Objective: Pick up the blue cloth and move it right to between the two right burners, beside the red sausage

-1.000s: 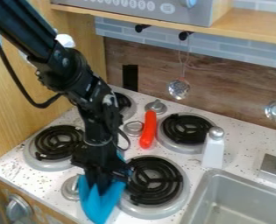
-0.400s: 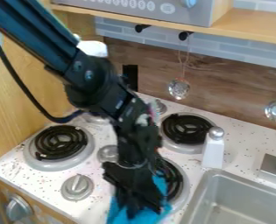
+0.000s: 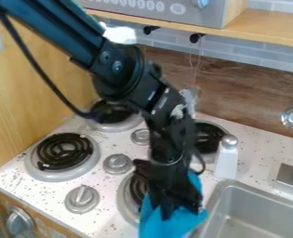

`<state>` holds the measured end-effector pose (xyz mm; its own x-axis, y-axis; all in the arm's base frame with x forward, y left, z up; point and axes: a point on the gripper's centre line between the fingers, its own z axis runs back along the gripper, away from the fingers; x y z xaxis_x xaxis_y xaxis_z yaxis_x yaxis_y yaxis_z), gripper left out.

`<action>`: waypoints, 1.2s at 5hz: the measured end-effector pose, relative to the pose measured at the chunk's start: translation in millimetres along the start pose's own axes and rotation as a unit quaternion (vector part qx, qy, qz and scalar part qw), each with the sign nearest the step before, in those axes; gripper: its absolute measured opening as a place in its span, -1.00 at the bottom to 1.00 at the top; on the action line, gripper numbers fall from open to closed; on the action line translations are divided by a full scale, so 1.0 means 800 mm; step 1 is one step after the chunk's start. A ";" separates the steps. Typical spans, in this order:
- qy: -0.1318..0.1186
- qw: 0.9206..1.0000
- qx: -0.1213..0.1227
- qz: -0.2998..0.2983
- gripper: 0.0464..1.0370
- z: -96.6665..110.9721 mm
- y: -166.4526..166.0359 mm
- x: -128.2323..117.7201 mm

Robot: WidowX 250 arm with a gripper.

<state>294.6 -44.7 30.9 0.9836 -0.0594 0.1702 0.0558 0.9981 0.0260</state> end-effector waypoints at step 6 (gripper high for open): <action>-0.001 0.989 0.021 0.147 -0.81 -0.037 0.094 0.150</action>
<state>421.7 23.8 24.0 0.9560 0.2327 0.1788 -0.2394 0.9708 0.0164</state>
